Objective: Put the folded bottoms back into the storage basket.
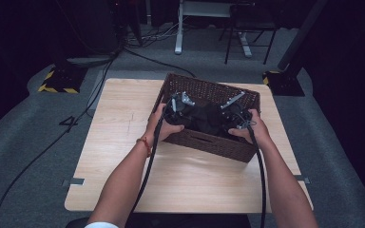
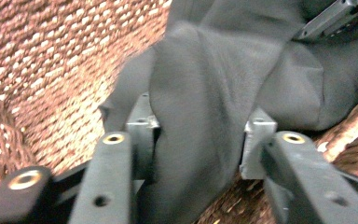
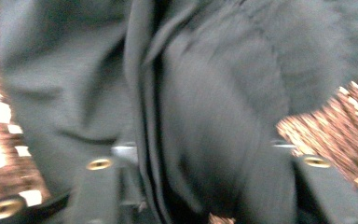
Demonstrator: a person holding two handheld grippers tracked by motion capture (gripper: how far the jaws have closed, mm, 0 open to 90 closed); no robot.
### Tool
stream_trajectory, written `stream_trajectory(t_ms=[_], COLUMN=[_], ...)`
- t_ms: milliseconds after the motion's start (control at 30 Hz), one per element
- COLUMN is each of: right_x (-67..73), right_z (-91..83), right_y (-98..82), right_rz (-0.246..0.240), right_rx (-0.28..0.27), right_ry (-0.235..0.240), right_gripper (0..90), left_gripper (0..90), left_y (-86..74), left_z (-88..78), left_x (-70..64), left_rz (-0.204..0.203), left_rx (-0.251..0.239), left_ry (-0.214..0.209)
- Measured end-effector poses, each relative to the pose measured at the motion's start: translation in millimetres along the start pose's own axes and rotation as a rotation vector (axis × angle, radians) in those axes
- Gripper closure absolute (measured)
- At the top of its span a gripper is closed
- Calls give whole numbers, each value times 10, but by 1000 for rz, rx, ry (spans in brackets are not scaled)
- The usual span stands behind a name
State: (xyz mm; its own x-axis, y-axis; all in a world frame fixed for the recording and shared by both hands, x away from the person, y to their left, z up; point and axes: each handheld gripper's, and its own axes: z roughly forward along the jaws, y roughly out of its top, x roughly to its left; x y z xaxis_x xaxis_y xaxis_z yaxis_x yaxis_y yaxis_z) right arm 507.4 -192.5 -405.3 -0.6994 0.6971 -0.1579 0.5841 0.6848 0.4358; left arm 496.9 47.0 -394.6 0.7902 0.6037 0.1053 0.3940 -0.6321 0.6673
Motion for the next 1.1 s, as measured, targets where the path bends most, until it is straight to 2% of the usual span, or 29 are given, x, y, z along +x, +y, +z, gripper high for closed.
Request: stream_trajectory(t_ms=[67,133,200,267,300,367,433,500,533,600,733,867,967,1000,1100], right_x=[6,-2,-21,-52,-52,-79,-88,-103,-118,-119,-96,-53,-13,8,25], right_z=[17,26,-5,-77,-77,-139,-160,-196,-231,-247,-323,-390,-461,-499,-534], right_y=[3,-3,-11,-29,-29,-62,-77,-100,-121,-129,-174,-208,-254,-285,-317], right_rz=[5,27,48,82,82,91,97,102,103,103,81,58,43,30,24], right_rx=[21,30,14,-7,-7,-34,-38,-63,-103,-117,-178,-218,-256,-271,-284], right_ry=[-17,-23,-27,-74,-74,-71,-74,-74,-54,-47,-36,-32,-16,-21,-27], right_gripper=[400,353,302,258,258,253,248,245,241,240,242,240,237,234,234], left_gripper=[520,461,386,312,312,276,262,255,242,237,217,200,194,196,200], left_y=[-6,-12,-24,-30,-30,-28,-25,-12,-4,12,30,34,18,13,-20], left_z=[-1,-16,-33,-49,-65,-132,-147,-171,-183,-207,-279,-378,-459,-482,-541], left_x=[1,10,19,28,38,67,61,42,28,4,-27,-74,-118,-133,-162], left_rz=[-2,-9,-20,-22,-25,-64,-63,-47,-40,-21,-25,17,49,57,65], left_rx=[-3,-11,-18,-22,-25,-80,-91,-91,-86,-87,-118,-141,-154,-149,-155], left_ry=[-3,-2,-2,7,7,-13,-9,-1,1,12,-15,-28,-23,-7,-4])
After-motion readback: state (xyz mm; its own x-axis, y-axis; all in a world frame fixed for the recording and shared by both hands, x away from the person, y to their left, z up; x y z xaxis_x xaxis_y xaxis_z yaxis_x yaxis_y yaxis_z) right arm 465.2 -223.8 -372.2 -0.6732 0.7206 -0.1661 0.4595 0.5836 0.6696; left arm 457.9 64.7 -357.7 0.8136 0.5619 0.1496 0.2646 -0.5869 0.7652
